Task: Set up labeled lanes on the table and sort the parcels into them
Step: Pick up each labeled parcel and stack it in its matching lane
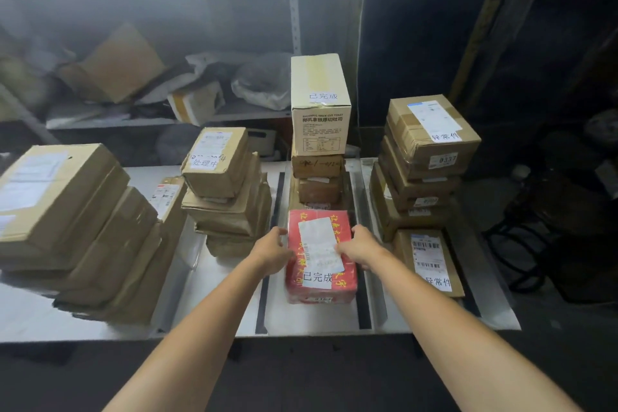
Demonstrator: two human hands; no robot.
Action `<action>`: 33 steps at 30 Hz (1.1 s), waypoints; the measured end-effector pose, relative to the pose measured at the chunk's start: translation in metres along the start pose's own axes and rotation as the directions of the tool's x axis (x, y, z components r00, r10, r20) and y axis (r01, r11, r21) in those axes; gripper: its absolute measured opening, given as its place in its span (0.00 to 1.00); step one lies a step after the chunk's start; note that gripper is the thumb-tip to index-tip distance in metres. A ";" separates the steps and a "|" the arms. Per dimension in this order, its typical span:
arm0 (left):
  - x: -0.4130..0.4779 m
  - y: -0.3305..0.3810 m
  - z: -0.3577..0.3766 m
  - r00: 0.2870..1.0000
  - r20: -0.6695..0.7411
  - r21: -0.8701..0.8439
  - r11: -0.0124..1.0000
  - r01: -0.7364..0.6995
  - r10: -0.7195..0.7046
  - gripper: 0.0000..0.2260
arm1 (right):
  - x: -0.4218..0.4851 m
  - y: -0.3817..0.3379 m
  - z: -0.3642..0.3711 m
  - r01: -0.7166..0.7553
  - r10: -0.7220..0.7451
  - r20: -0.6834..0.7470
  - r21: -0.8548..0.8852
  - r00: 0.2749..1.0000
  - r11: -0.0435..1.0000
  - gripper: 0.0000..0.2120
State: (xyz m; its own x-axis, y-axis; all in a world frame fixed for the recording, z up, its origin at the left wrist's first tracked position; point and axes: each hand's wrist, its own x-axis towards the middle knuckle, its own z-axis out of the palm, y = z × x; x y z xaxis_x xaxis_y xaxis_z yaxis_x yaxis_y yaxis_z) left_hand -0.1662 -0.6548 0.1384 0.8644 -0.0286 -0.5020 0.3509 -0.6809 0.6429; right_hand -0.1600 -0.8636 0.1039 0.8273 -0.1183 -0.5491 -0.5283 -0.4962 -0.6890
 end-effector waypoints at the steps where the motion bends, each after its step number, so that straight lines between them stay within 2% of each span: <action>1: -0.002 0.001 -0.001 1.000 -0.020 0.037 0.999 -0.006 0.007 0.25 | 0.001 0.000 -0.001 0.004 -0.004 -0.001 -0.016 1.000 1.000 0.15; 3: -0.010 0.002 -0.007 0.997 -0.065 0.154 0.988 -0.021 0.032 0.24 | 0.001 -0.003 -0.005 0.019 -0.019 0.008 -0.072 1.000 0.997 0.15; 5: -0.021 0.000 -0.019 0.990 -0.111 0.393 0.918 -0.041 0.092 0.19 | -0.001 -0.012 -0.009 0.069 -0.073 -0.006 -0.221 0.997 0.973 0.15; 7: -0.036 -0.006 -0.037 0.984 -0.115 0.655 0.755 -0.030 0.139 0.15 | -0.008 -0.031 -0.013 0.126 -0.155 -0.024 -0.462 0.988 0.878 0.17; 9: -0.050 -0.017 -0.058 0.990 -0.097 0.752 0.659 0.004 0.105 0.17 | -0.020 -0.056 -0.013 0.170 -0.227 -0.003 -0.653 0.974 0.738 0.22; 14: -0.099 -0.066 -0.122 0.974 -0.223 0.675 0.716 0.175 -0.028 0.16 | -0.056 -0.124 0.019 0.350 -0.326 0.192 -0.762 0.926 0.545 0.19; 17: -0.140 -0.110 -0.161 0.943 -0.316 0.612 0.738 0.285 -0.103 0.15 | -0.080 -0.164 0.066 0.480 -0.381 0.328 -0.763 0.865 0.434 0.17; 19: -0.166 -0.140 -0.182 0.924 -0.352 0.568 0.750 0.339 -0.151 0.16 | -0.101 -0.190 0.100 0.553 -0.391 0.411 -0.734 0.824 0.395 0.18; 23: -0.226 -0.216 -0.232 0.870 -0.410 0.444 0.774 0.451 -0.272 0.20 | -0.156 -0.241 0.200 0.729 -0.395 0.615 -0.611 0.682 0.308 0.25; 28: -0.296 -0.319 -0.300 0.793 -0.451 0.316 0.758 0.570 -0.409 0.21 | -0.231 -0.290 0.345 0.843 -0.367 0.759 -0.486 0.538 0.231 0.26; 30: -0.318 -0.357 -0.327 0.759 -0.473 0.268 0.748 0.608 -0.447 0.22 | -0.254 -0.310 0.396 0.864 -0.351 0.789 -0.460 0.504 0.207 0.28; 33: -0.346 -0.409 -0.364 0.726 -0.505 0.204 0.752 0.627 -0.468 0.20 | -0.275 -0.340 0.463 0.867 -0.354 0.793 -0.474 0.496 0.153 0.29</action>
State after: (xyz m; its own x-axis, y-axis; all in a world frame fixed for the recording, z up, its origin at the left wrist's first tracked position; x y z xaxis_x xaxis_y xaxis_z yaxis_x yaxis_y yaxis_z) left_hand -0.4776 -0.1000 0.2595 0.6448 0.6671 -0.3732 0.7320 -0.6794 0.0505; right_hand -0.2966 -0.2641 0.2704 0.4455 0.7991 -0.4036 0.7269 -0.5860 -0.3580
